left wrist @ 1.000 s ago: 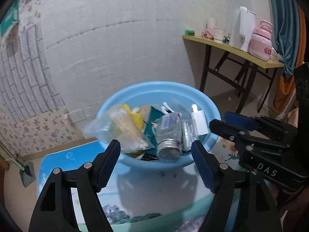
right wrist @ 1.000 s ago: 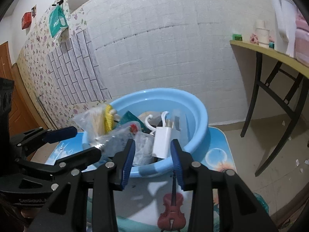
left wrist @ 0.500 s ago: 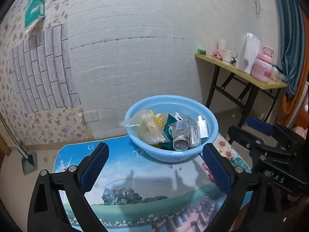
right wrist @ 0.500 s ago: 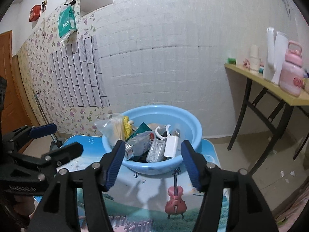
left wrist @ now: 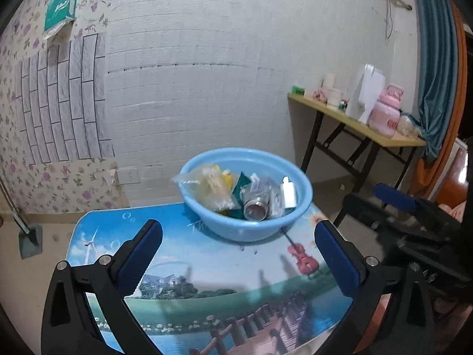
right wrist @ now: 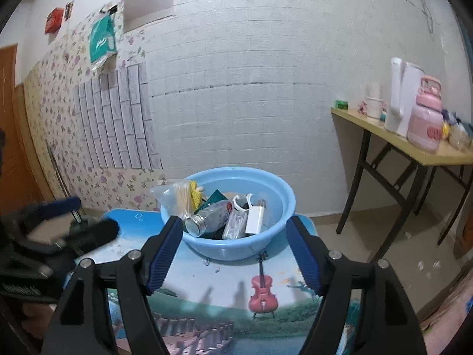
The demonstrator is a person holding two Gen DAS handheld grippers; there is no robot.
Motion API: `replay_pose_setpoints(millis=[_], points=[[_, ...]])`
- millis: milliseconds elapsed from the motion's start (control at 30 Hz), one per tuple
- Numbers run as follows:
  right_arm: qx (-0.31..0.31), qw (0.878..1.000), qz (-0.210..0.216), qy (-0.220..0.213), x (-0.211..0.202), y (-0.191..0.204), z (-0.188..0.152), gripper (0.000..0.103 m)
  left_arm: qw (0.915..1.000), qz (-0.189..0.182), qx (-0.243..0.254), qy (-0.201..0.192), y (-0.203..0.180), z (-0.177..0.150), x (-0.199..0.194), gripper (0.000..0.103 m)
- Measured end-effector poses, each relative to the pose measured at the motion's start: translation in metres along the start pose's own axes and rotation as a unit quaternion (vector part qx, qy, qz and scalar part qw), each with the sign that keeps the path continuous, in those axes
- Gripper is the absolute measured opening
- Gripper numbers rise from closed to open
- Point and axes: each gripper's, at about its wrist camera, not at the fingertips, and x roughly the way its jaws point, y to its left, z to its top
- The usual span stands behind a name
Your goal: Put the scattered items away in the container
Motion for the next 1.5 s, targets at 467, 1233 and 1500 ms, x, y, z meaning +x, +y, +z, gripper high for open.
replay_pose_setpoints(millis=[467,1233,1500], points=[[-0.021,0.999,0.029,0.033,0.004,0.022,-0.016,0.072,0.9983,0.051,-0.029,0.002,0.033,-0.016,-0.010,0.103],[-0.003,0.999,0.039,0.037,0.012,0.024,-0.020,0.073,0.9942,0.095,-0.028,0.043,0.050,-0.035,0.002,0.103],[0.004,0.998,0.036,0.044,0.017,0.020,-0.024,0.073,0.9937,0.098,-0.024,0.050,0.050,-0.040,0.011,0.103]])
